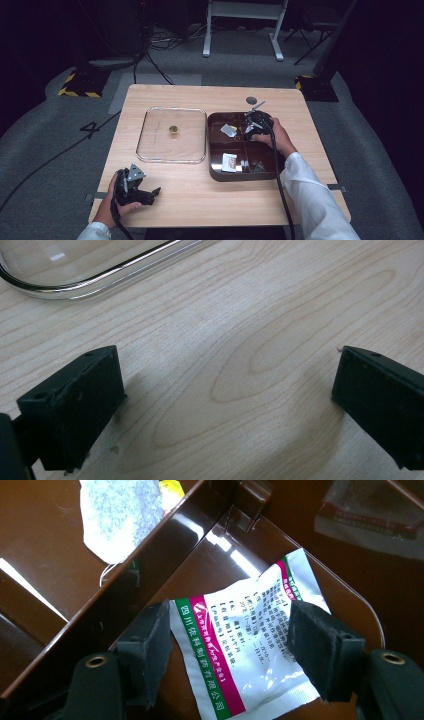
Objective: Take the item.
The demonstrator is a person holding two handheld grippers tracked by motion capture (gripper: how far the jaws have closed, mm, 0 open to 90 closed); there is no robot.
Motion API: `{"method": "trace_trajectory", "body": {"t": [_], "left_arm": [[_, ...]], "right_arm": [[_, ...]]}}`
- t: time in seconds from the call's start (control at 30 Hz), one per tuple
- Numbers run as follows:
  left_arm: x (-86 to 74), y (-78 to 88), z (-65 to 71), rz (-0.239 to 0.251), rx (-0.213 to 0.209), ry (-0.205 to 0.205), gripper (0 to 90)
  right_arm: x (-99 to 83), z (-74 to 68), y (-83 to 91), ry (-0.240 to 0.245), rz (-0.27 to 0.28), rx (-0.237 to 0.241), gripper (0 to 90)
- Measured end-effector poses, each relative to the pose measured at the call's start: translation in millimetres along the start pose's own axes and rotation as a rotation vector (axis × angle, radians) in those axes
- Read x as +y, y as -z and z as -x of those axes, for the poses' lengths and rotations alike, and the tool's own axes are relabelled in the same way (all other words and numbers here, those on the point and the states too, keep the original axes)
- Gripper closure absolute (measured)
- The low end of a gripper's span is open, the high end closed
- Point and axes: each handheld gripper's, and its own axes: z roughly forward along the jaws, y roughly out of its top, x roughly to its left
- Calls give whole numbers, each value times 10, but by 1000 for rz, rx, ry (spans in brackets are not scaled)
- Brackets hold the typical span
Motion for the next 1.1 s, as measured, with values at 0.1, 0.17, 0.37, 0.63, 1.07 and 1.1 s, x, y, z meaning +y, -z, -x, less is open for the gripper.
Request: {"method": "trace_trajectory", "body": {"t": [0.1,0.17,0.37,0.63,1.07,1.1], "left_arm": [[0,0,1,1,0,1,4],[0,0,0,1,0,0,4],[0,0,0,0,0,0,4],[0,0,-1,0,0,-1,4],[1,1,-1,-2,-1,0,4],[1,1,-1,-2,-1,0,4]], "right_arm": [[-4,5,1,-6,0,10,376],[-4,6,4,-7,0,9,420],[-2,-8,22,4,11,10,581],[-32,-49,59,26,68,-30,894],[-59,-41,162,40,120,-10,900],[-62,-40,191,38,131,-6,900]]}}
